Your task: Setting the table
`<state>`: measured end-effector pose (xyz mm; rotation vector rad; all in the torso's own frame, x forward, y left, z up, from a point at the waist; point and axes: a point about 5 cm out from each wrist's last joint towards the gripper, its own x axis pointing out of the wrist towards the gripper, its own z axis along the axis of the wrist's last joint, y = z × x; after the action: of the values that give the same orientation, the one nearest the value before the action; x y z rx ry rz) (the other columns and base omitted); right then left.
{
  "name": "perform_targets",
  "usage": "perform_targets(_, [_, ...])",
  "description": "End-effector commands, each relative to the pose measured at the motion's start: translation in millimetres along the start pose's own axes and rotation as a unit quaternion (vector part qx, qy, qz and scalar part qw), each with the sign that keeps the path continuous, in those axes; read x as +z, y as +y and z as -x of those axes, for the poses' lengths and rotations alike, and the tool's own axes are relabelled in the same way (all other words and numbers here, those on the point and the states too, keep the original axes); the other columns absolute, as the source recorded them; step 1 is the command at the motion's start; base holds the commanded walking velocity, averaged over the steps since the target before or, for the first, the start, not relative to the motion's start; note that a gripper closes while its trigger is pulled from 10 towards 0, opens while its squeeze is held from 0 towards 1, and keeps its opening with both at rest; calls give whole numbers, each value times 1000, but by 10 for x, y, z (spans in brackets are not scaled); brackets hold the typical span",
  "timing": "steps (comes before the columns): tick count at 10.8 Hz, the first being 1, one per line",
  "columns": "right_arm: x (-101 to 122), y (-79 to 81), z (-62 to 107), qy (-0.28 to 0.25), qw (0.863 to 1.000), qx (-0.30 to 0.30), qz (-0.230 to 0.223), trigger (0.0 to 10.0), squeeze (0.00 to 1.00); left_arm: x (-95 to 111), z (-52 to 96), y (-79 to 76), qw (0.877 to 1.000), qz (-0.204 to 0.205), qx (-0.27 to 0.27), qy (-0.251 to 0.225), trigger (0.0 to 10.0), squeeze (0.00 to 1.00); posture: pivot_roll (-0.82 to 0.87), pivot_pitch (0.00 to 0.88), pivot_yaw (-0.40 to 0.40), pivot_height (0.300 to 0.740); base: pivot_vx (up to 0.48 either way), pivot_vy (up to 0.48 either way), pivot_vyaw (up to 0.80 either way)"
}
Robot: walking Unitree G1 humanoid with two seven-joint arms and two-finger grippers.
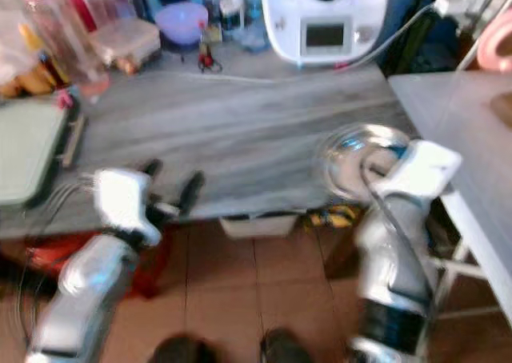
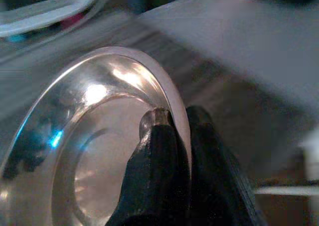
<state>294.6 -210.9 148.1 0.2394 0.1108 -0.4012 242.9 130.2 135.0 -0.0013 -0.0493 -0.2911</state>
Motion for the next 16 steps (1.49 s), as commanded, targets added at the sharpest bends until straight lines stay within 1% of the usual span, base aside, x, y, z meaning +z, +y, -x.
perform_targets(1, [-184,-63,-15,46,999,-6,10,10000,0,-19,5,-7,1000,0,8,7,10000,0,-67,164,55,740,0,0,0])
perform_targets(2, [-183,68,-41,50,998,38,-11,10000,0,-54,16,75,999,-5,44,17,10000,0,-65,166,54,740,0,0,0])
perform_targets(3, [-231,249,-52,74,992,101,-34,10000,0,-67,32,153,997,-7,72,21,10000,0,-61,167,54,740,0,0,0])
perform_targets(4, [-240,318,-46,81,988,122,-42,10000,0,-67,37,175,996,-11,82,22,10000,0,-58,167,52,740,0,0,0])
perform_targets(5, [-266,416,-14,95,981,159,-51,10000,0,-63,48,203,995,-16,97,21,10000,0,-57,167,51,740,0,0,0])
perform_targets(6, [-254,444,12,87,980,176,-38,10000,0,-75,53,210,994,-7,103,25,10000,0,-57,167,49,740,0,0,0])
perform_targets(7, [-274,398,9,91,982,158,-45,10000,0,-77,52,205,994,-8,102,25,10000,0,-59,167,49,740,0,0,538])
perform_targets(8, [-297,368,10,99,981,157,-52,10000,0,-81,51,199,994,-8,102,26,10000,0,-62,168,50,740,0,0,0])
perform_targets(9, [-326,378,22,113,978,169,-48,10000,0,-84,54,203,994,-14,107,28,10000,0,-63,169,49,740,0,0,0])
perform_targets(10, [-328,426,25,117,974,194,-33,10000,0,-95,62,219,993,-16,112,31,10000,0,-62,169,49,740,0,0,0])
perform_targets(11, [-303,457,7,113,972,202,-34,10000,0,-100,66,224,993,-15,112,32,10000,0,-60,168,49,740,0,0,794])
perform_targets(13, [-301,474,-23,121,971,203,-39,10000,0,-98,72,231,993,-14,113,33,10000,0,-55,166,45,740,0,0,647])
perform_targets(14, [-340,481,-7,134,969,203,-38,10000,0,-101,79,233,993,-13,113,34,10000,0,-53,167,44,740,0,0,0])
perform_targets(15, [-417,473,19,155,967,201,-26,10000,0,-102,78,232,993,-12,112,34,10000,0,-54,167,46,740,0,0,0])
perform_targets(16, [-439,440,25,157,969,190,-23,10000,0,-102,75,231,993,-12,110,35,10000,0,-55,168,47,740,0,0,0])
